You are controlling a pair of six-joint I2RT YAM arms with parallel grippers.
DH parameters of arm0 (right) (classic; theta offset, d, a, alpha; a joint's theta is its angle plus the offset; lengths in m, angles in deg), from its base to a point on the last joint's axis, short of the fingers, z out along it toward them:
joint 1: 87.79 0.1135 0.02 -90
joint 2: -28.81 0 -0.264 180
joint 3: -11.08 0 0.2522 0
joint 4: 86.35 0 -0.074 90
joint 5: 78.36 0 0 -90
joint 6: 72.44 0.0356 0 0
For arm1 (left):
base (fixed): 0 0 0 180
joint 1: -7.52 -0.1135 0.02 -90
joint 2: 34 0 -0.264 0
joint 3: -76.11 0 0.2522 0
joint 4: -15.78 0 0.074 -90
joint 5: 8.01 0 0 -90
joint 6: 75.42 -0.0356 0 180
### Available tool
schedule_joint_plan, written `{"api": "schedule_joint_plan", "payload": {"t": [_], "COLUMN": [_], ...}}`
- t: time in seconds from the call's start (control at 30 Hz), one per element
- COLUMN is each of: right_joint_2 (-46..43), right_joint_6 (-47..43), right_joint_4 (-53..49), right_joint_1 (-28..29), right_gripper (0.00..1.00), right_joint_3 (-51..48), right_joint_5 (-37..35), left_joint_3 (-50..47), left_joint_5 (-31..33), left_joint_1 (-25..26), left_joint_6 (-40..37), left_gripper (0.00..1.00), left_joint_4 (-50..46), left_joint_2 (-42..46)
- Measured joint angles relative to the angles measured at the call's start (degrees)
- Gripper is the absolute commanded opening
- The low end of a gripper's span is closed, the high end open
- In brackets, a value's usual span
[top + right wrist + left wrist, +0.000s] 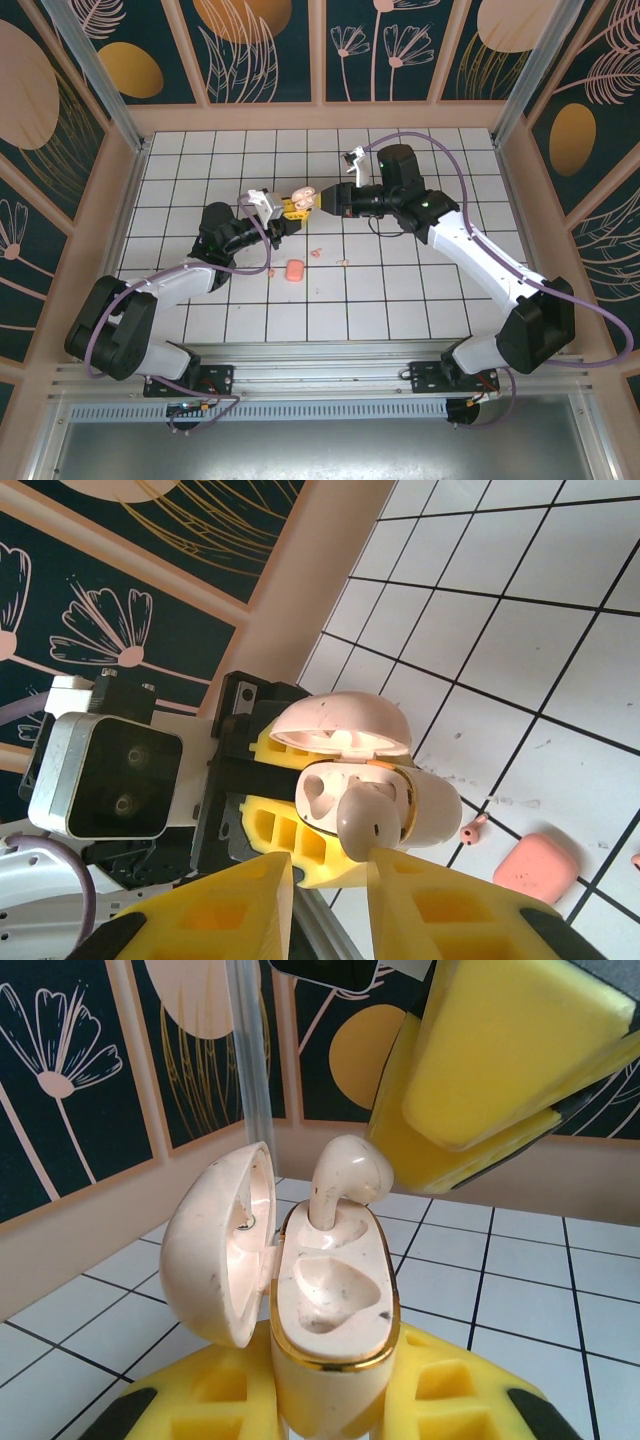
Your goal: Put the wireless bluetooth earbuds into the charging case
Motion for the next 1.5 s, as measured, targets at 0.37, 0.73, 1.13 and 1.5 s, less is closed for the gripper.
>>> {"api": "schedule_joint_plan", "payload": {"t": [0.37,0.73,1.13,1.5], "right_joint_2": [0.0,0.0,0.0,-3.5], "right_joint_6": [0.0,0.0,0.1,0.1], "right_joint_4": [0.0,0.3,0.4,0.3], "right_joint_1": [1.0,1.2,1.5,1.4], "right_gripper": [0.27,0.28,0.36,0.37], "right_joint_3": [0.0,0.0,0.0,-0.3], "right_joint_5": [0.0,0.0,-0.3,-1.7], "left_joint_3": [0.1,0.2,0.3,0.3], "left_joint_5": [0.0,-0.1,0.0,-0.5], "left_joint_1": [0.0,0.0,0.0,0.8], "left_joint_6": [0.0,0.0,0.0,0.0], "left_gripper": [0.13,0.13,0.13,0.13], "left_joint_4": [0.0,0.0,-0.7,-0.6], "left_joint_2": [0.0,0.0,0.0,0.0]}}
